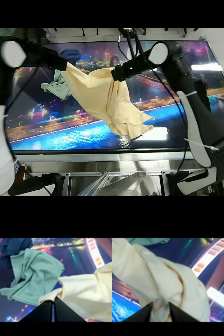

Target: Fold the shirts.

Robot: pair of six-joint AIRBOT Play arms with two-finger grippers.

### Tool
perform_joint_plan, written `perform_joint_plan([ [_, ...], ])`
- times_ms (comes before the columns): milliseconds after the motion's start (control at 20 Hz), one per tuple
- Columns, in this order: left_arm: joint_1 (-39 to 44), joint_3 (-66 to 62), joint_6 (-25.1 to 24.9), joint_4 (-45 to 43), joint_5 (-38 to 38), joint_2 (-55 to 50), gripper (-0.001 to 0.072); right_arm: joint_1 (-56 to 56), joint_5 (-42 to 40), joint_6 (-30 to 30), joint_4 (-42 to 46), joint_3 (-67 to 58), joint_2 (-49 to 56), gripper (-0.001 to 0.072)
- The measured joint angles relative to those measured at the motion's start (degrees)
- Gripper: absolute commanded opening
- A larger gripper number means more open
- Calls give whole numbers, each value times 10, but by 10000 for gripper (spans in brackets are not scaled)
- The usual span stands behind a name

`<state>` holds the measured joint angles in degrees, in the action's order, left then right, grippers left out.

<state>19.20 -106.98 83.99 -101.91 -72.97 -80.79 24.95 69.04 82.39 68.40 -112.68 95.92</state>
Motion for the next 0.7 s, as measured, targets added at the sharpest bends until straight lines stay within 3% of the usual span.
perform_joint_plan([
  [100, -16, -1, 8, -18, 14, -45, 16, -13, 3, -3, 0, 0, 27, 707],
  [400, -68, 0, 20, 20, 34, -103, 16, -72, 144, 14, -7, 15, 17, 704],
  [700, -82, 22, 20, 53, 36, -112, 16, -41, 104, 28, -48, 71, 68, 704],
])
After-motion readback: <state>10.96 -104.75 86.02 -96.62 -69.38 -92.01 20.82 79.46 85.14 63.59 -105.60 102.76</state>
